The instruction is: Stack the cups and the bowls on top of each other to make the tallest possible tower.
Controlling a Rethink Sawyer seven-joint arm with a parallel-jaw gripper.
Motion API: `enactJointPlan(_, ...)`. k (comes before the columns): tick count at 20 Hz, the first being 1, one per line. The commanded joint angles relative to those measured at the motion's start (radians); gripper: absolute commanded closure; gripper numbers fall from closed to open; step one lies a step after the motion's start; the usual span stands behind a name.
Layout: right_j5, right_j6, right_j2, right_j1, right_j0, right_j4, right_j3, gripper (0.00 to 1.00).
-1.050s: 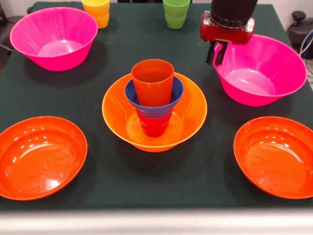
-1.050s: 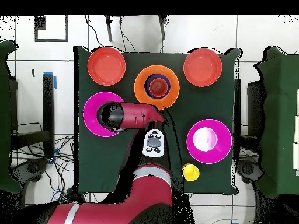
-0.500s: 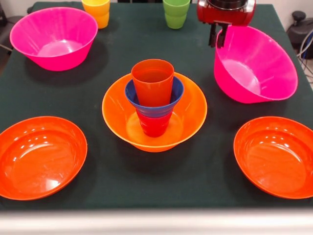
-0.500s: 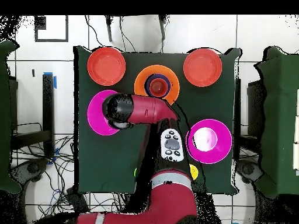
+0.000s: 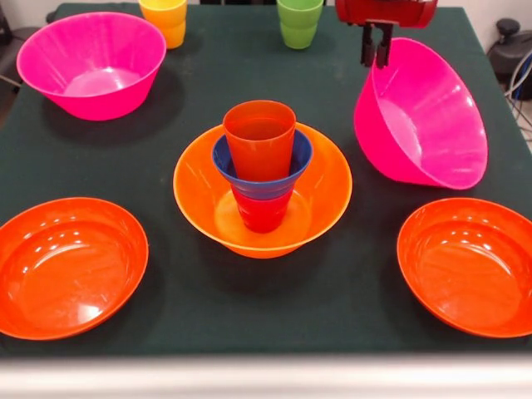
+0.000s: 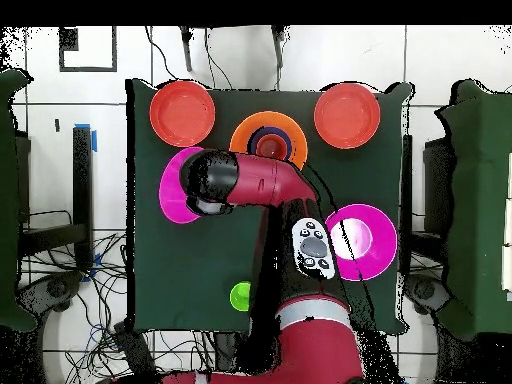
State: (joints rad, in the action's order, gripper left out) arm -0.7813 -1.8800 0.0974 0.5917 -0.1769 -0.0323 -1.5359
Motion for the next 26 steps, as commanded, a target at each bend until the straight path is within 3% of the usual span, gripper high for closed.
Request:
enactJointPlan(1, -0.081, 0.086, 0.144, 0.006, -0.020, 0.011, -0.023, 1.00)
enactJointPlan(11, -0.030, 0.112, 0.208, 0.029, -0.064, 0.015, -0.084, 1.00)
enactJointPlan(26, 0.064, 0.023, 0.142, -0.083, 0.008, 0.124, -0.009, 1.00)
